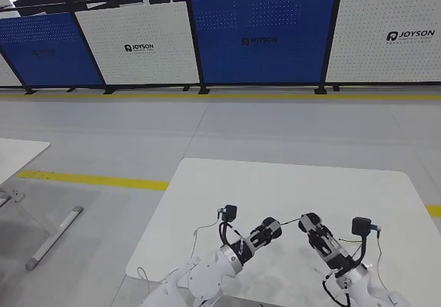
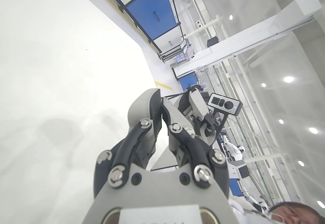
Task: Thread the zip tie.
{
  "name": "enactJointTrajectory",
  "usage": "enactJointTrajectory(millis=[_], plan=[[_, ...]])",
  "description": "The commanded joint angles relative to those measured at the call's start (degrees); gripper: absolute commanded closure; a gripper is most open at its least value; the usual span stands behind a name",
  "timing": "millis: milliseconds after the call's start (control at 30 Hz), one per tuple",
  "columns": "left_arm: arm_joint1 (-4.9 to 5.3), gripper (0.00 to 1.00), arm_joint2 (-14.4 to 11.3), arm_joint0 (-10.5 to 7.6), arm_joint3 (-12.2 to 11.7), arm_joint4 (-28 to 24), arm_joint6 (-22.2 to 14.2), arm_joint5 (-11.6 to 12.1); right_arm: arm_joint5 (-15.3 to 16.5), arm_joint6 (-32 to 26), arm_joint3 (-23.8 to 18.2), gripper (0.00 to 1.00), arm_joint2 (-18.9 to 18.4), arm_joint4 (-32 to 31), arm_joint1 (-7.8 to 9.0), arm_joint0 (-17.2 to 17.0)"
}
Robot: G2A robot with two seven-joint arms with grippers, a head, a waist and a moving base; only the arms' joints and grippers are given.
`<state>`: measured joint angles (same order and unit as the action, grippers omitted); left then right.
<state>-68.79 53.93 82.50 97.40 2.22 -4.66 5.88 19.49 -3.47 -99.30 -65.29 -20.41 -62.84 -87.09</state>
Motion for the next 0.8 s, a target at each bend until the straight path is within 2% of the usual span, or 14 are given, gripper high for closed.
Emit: enactJointTrajectory(millis=[0, 367, 567, 633, 700, 767], plan=[[-0.05, 1.00, -0.2, -0.03, 0.0, 0.3, -0.1, 0.0, 0.0, -0.2, -0.2, 1.00, -0.2, -0.1, 0.01, -0.2], [-0.17, 1.00, -0.2, 0.34, 0.7, 1.0, 0.0, 1.6, 0.0, -3.1, 0.5, 1.00, 0.6, 0.1, -0.28, 1.0], [-0.16, 1.00, 0.1, 0.60, 0.8, 1.7, 0.0, 1.1, 0.0, -2.2, -0.1, 1.00, -0.3, -0.1, -0.26, 0.4], [-0.17, 0.77, 0.1, 0.70, 1.0, 1.9, 0.0, 0.9, 0.0, -2.0, -0.3, 1.00, -0.5, -0.6, -0.24, 0.1], [-0.16, 0.67, 0.1, 0.80, 1.0, 2.4, 0.0, 0.8, 0.0, -1.9, -0.4, 1.00, -0.6, -1.0, -0.25, -0.1], [-0.17, 0.63, 0.0, 0.90, 1.0, 2.6, -0.1, 0.8, 0.0, -1.8, -0.4, 1.00, -0.7, -1.4, -0.30, -0.2]])
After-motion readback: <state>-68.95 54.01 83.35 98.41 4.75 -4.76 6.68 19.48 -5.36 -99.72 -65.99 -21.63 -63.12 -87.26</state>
